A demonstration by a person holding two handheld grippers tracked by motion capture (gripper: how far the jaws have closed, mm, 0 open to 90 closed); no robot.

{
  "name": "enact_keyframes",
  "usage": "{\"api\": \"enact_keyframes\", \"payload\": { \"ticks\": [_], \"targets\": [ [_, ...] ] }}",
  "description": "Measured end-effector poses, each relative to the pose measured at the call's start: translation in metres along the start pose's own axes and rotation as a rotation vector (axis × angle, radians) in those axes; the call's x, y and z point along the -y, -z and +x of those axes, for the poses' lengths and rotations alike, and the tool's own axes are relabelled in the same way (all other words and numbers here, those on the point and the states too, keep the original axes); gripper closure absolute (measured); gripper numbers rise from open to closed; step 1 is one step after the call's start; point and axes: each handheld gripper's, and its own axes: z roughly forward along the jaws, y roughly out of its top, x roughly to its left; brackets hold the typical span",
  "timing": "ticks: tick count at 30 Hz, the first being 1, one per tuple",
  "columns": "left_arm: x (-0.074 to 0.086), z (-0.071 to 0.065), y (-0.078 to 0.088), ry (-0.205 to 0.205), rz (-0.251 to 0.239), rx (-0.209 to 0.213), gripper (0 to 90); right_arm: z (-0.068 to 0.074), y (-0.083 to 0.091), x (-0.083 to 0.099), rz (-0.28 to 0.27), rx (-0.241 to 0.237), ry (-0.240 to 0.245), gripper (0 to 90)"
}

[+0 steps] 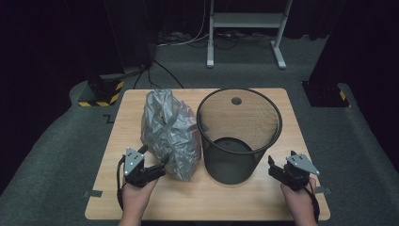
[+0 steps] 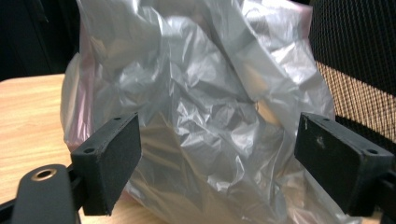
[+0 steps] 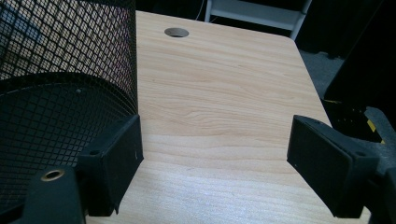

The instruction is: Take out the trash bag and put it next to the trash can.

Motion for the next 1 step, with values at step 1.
{"api": "enact_keyframes", "payload": {
  "ticks": [1],
  "targets": [
    [-0.0001,0.0002,0.0002,0.004,0.000,0.004,14.7,-0.0001,0.0000,0.0000,0.001,0.000,-0.002,18.0]
  ]
}}
